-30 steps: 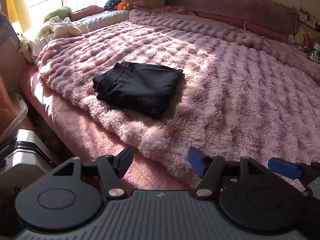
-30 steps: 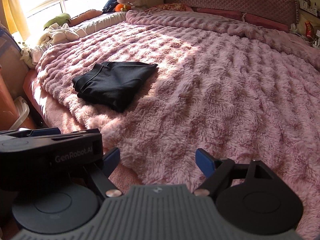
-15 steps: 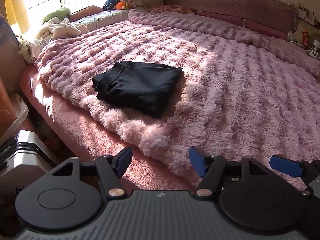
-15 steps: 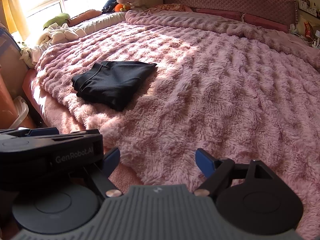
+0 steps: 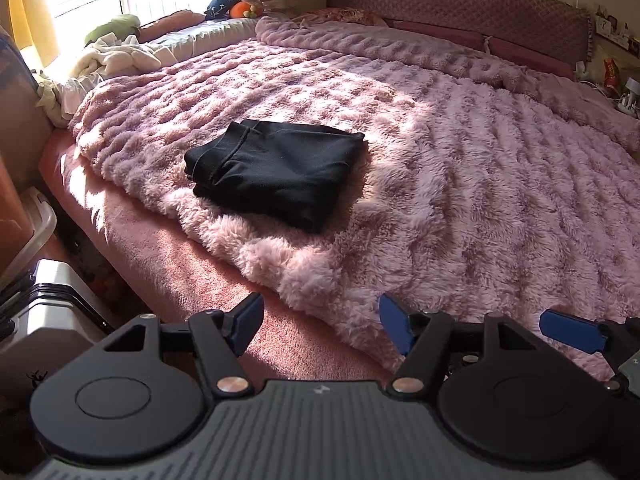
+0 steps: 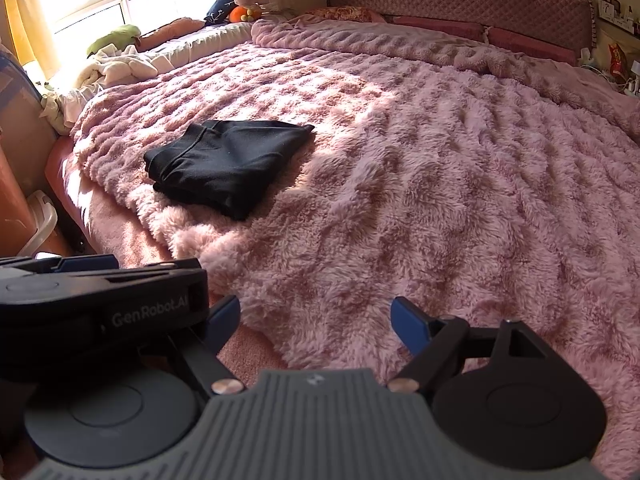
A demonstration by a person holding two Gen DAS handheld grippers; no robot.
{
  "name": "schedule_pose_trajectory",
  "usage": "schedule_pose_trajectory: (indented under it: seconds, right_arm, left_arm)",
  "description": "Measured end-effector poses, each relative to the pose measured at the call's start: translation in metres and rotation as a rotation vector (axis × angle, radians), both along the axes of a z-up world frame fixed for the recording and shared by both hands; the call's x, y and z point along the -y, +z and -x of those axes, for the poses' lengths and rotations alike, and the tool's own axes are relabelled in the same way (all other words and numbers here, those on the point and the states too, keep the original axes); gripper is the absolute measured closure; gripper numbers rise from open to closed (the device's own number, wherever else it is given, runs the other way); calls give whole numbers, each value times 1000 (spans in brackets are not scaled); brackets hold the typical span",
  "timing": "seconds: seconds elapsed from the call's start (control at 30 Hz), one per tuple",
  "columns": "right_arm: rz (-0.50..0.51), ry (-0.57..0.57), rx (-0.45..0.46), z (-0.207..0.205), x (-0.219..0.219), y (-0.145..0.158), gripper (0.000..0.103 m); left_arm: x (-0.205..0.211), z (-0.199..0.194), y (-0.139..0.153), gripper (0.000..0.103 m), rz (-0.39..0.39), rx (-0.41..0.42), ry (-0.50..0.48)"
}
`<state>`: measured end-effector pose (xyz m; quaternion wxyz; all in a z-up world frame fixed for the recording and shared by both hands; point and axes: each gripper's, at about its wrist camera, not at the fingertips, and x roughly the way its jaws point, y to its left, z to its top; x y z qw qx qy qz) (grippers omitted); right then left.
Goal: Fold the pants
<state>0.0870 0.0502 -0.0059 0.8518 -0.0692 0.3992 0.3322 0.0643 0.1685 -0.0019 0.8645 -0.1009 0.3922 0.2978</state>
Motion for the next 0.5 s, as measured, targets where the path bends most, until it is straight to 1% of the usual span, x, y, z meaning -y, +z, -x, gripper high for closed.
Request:
schedule_pose_trajectory:
  seconds: [0.5]
  right_arm:
    - [-1, 0, 3, 1, 0, 0, 24]
  left_arm:
    - [1, 1, 1, 25, 0, 1, 0]
